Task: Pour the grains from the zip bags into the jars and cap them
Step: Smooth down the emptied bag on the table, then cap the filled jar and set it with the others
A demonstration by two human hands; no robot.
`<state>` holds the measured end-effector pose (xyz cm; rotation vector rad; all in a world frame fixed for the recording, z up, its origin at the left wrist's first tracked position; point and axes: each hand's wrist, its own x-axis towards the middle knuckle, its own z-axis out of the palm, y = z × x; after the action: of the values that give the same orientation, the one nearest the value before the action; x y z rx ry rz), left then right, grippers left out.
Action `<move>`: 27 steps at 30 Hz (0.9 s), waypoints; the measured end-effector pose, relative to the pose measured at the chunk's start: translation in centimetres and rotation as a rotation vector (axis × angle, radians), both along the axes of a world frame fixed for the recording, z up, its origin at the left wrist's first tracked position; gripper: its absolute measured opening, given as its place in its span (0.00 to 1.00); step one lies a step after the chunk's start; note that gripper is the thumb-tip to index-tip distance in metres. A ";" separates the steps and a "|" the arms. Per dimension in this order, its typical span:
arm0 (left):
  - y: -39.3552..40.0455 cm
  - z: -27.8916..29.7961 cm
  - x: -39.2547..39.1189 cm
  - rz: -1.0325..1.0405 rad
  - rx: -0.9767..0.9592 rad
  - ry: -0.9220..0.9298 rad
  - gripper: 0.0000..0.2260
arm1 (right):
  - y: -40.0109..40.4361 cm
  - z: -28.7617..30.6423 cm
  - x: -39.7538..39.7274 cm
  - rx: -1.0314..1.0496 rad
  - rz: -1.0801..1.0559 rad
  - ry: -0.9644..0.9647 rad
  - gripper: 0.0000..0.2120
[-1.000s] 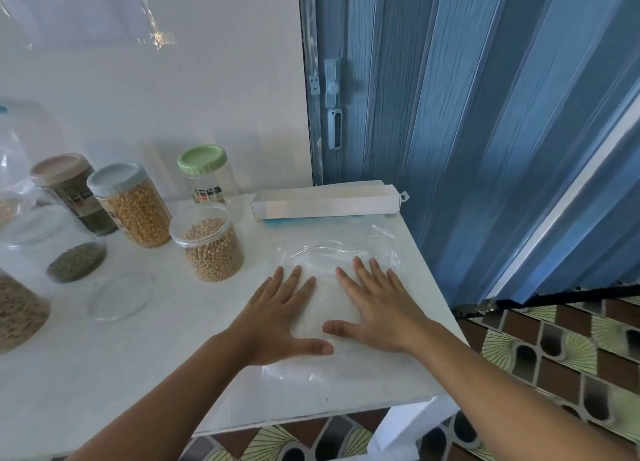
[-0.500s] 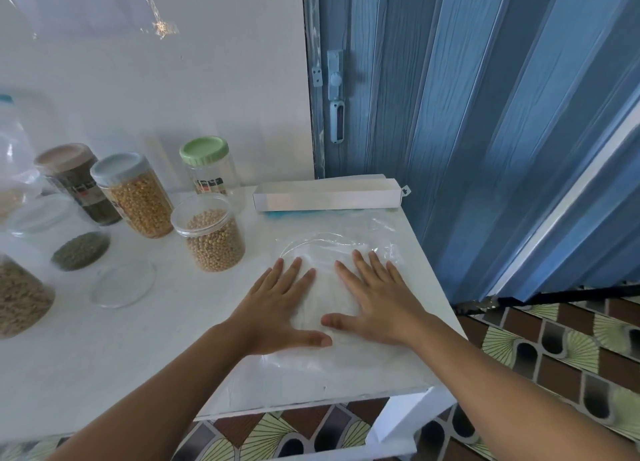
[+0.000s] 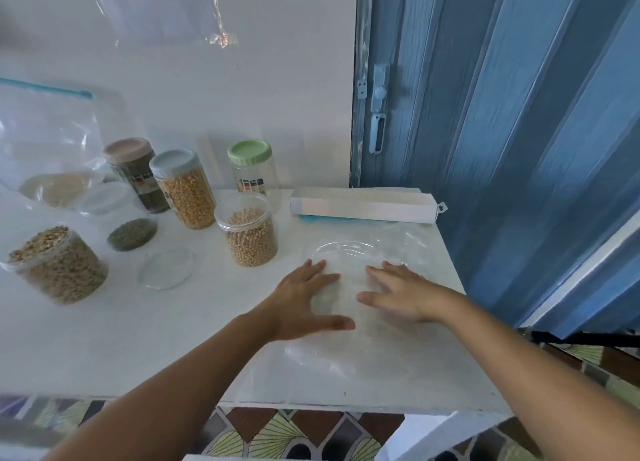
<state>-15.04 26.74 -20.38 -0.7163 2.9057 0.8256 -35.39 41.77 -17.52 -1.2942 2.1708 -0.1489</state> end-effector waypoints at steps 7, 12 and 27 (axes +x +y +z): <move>-2.6 5.6 4.7 0.322 -0.128 0.451 0.19 | -5.1 5.8 5.0 -0.256 0.062 0.045 0.35; -8.7 8.0 13.2 0.617 -0.380 0.657 0.11 | -12.6 7.1 13.3 -0.400 0.213 -0.058 0.35; -23.5 6.7 32.5 0.964 0.188 0.519 0.55 | -29.5 0.8 27.3 -0.010 0.185 0.102 0.64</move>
<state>17.44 3.20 -13.65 -2.2215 2.6740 1.4960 -8.07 12.26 -16.68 -1.5301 2.1219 -0.0195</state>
